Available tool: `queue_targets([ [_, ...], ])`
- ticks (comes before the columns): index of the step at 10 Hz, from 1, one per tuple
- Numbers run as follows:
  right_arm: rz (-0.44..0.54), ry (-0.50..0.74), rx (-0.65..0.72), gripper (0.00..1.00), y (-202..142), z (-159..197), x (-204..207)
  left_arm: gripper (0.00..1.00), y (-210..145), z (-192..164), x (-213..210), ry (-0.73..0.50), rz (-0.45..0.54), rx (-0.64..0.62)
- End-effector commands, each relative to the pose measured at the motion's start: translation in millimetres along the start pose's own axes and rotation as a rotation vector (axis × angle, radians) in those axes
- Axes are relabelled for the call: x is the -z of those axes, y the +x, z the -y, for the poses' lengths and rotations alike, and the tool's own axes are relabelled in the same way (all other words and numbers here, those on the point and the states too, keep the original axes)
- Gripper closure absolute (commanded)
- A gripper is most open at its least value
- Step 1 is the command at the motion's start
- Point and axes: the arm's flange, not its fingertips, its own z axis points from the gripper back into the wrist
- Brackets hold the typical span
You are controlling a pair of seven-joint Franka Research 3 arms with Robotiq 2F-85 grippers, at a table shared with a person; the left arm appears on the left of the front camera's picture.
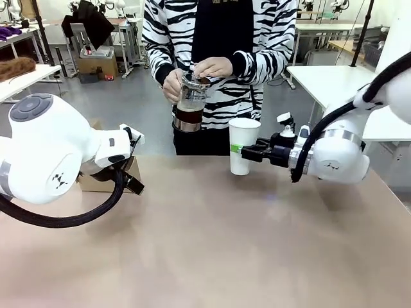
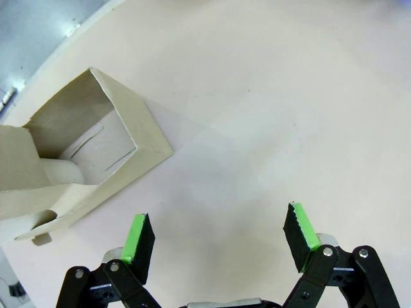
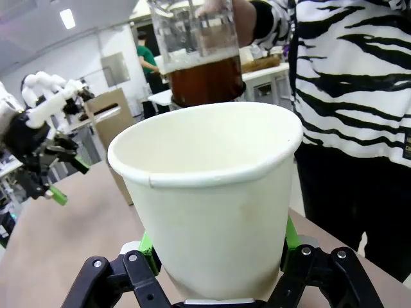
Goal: Pour a drink into a cup and package it in a carrier.
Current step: Pick up the 600 ml Paper Cup and place it in the middle top area of the table, then when a person places the Paper Cup Lid on the 600 ml Paper Cup , lift the 600 ml Paper Cup.
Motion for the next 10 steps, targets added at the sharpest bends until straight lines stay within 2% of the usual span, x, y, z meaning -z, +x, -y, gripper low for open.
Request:
queue_targets([
  [1, 0.042, -0.036, -0.077, 0.20, -10.4, 8.0, 17.4, 0.00, -0.1, -0.1, -0.4, -0.002, 0.001, 0.000],
  [3, 0.052, -0.038, -0.107, 0.20, -15.1, 16.7, 21.9, 0.00, -0.1, -0.1, -0.4, -0.002, 0.001, 0.000],
  [4, -0.017, -0.026, -0.120, 0.20, -14.1, 23.9, 15.7, 0.00, -0.1, -0.1, -0.4, -0.002, 0.001, 0.000],
  [5, 0.023, -0.012, -0.054, 0.20, -12.7, 14.3, 14.6, 0.00, -0.1, -0.1, -0.4, -0.002, 0.001, 0.000],
  [10, 0.023, -0.012, -0.054, 0.20, -12.7, 14.3, 14.6, 0.00, -0.1, -0.1, -0.4, -0.002, 0.001, 0.000],
])
